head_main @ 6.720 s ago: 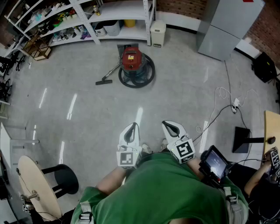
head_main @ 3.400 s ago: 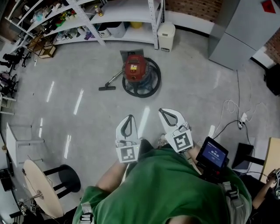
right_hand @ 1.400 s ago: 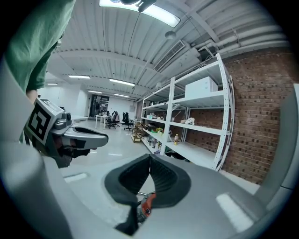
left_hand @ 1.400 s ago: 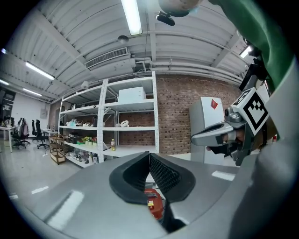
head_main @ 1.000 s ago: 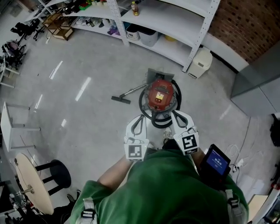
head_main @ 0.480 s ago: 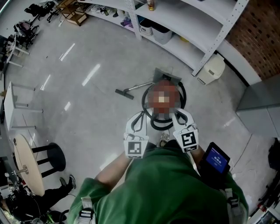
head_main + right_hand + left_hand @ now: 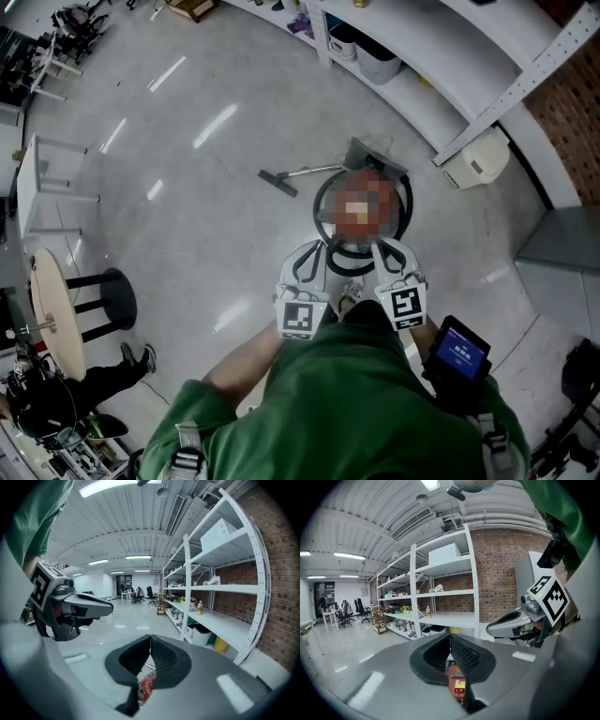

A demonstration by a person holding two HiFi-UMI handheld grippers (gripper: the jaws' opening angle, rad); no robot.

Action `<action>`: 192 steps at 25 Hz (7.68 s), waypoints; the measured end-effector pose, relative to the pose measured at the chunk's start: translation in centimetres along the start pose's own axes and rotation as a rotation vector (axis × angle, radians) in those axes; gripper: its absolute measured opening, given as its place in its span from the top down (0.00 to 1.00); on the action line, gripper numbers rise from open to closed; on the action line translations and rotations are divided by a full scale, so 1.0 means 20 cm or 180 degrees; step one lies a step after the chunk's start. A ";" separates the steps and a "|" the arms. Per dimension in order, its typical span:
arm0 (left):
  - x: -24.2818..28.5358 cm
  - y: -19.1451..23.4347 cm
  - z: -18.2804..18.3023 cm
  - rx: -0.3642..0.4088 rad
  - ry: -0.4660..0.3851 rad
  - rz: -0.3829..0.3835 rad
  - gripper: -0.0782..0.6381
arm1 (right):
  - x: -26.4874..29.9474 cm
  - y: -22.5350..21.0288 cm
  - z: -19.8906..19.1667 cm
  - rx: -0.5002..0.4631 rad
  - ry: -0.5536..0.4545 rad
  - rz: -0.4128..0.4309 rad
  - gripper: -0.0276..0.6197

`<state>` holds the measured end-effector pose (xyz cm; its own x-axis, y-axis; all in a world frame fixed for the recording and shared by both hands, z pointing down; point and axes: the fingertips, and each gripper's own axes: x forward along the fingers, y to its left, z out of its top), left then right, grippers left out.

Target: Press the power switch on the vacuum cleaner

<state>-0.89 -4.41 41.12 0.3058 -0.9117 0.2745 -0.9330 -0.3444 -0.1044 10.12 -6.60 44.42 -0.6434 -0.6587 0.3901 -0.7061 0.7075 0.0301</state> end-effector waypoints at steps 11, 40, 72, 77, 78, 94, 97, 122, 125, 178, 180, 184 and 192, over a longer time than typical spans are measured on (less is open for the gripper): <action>0.16 0.07 -0.20 -0.0111 0.0319 -0.0108 0.88 | 0.23 0.01 -0.21 0.0136 0.0383 0.0147 0.95; 0.62 0.14 -1.15 -0.0233 0.1173 -0.0709 0.88 | 0.79 -0.01 -1.01 0.0316 0.1118 0.0155 0.95; 0.82 0.05 -1.90 -0.0319 0.1577 -0.0873 0.88 | 1.16 0.03 -1.83 0.0245 0.1692 0.0466 0.95; 0.83 0.02 -1.91 -0.0350 0.1606 -0.0909 0.88 | 1.18 0.03 -1.86 0.0257 0.1759 0.0459 0.95; 0.83 0.02 -1.91 -0.0354 0.1606 -0.0914 0.88 | 1.18 0.03 -1.87 0.0260 0.1786 0.0460 0.95; 0.82 0.09 -1.93 -0.0352 0.1632 -0.0871 0.88 | 1.19 0.04 -1.89 0.0263 0.1828 0.0493 0.94; 0.82 0.08 -1.93 -0.0356 0.1632 -0.0874 0.88 | 1.19 0.04 -1.90 0.0273 0.1855 0.0494 0.94; 0.82 0.13 -1.92 -0.0324 0.1653 -0.0846 0.88 | 1.18 0.04 -1.95 0.0254 0.2024 0.0525 0.94; 0.81 0.14 -1.91 -0.0302 0.1651 -0.0848 0.88 | 1.18 0.04 -1.95 0.0275 0.2050 0.0552 0.94; 0.09 0.17 0.01 0.0071 -0.0036 -0.0309 0.88 | -0.11 -0.23 0.22 0.0059 -0.0201 -0.0490 0.94; 0.04 0.16 0.09 0.0043 -0.0128 -0.0248 0.88 | -0.16 -0.23 0.26 0.0049 -0.0303 -0.0491 0.94; -0.05 0.12 0.19 0.0025 -0.0262 -0.0158 0.88 | -0.25 -0.21 0.30 0.0124 -0.0461 -0.0508 0.94; -0.21 0.04 0.32 0.0018 -0.0485 -0.0360 0.88 | -0.43 -0.11 0.40 0.0123 -0.0561 -0.0731 0.94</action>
<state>-1.72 -2.34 33.78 0.4342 -0.8904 0.1368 -0.8902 -0.4474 -0.0865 14.85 -4.59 33.74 -0.5045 -0.8372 0.2111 -0.8478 0.5266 0.0627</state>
